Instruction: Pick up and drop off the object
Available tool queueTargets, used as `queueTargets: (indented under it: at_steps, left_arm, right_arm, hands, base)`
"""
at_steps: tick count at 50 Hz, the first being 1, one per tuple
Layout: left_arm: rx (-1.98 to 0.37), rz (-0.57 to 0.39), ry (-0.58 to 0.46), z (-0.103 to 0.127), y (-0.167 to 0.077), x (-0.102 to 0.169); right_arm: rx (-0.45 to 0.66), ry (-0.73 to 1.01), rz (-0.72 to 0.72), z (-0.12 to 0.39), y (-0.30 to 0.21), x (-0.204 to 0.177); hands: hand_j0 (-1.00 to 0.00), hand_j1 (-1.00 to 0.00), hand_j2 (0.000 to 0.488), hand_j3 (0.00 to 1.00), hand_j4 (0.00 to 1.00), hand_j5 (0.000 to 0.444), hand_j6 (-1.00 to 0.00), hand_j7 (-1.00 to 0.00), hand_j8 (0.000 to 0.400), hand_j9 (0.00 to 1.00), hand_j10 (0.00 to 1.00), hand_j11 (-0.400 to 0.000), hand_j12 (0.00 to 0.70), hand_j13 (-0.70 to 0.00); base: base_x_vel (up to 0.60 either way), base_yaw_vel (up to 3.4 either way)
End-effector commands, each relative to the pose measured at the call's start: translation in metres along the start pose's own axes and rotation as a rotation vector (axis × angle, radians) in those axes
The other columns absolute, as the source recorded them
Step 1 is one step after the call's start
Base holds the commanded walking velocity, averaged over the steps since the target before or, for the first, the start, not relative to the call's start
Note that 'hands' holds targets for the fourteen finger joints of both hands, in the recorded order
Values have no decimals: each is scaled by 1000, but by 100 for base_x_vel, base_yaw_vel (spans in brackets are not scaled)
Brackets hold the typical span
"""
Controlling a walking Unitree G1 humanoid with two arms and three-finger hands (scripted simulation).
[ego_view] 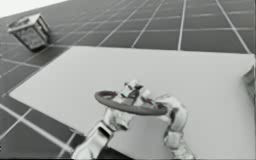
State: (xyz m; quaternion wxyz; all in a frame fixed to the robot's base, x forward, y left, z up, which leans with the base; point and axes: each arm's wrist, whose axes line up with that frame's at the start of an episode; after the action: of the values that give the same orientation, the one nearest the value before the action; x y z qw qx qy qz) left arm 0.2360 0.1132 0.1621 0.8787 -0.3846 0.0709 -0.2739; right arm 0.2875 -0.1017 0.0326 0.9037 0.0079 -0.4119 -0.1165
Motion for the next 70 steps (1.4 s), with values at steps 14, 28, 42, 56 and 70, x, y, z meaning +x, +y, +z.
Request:
queueTargets:
  at_steps: [14, 28, 42, 56, 70]
  left_arm:
    - [-26, 334, 201, -46, 43, -68]
    - [-26, 334, 201, -46, 43, -68]
    - [-26, 334, 201, -46, 43, -68]
    - [-26, 334, 201, -46, 43, -68]
    - [-26, 334, 201, -46, 43, -68]
  right_arm:
    - [135, 1060, -507, -3, 14, 128]
    - [135, 1060, -507, -3, 14, 128]
    - [135, 1060, -507, -3, 14, 128]
    - [135, 1060, -507, -3, 14, 128]
    - [135, 1060, -507, -3, 14, 128]
  hands:
    - [0, 0, 0, 1000, 1000, 0, 0, 0, 0, 1000, 1000, -400, 0, -700]
    - [0, 0, 0, 1000, 1000, 0, 0, 0, 0, 1000, 1000, -400, 0, -700]
    - [0, 0, 0, 1000, 1000, 0, 0, 0, 0, 1000, 1000, -400, 0, -700]
    - [0, 0, 0, 1000, 1000, 0, 0, 0, 0, 1000, 1000, -400, 0, -700]
    - [0, 0, 0, 1000, 1000, 0, 0, 0, 0, 1000, 1000, -400, 0, -700]
  base:
    - [5, 69]
    - [20, 197]
    - [28, 117]
    - [36, 68]
    - [44, 36]
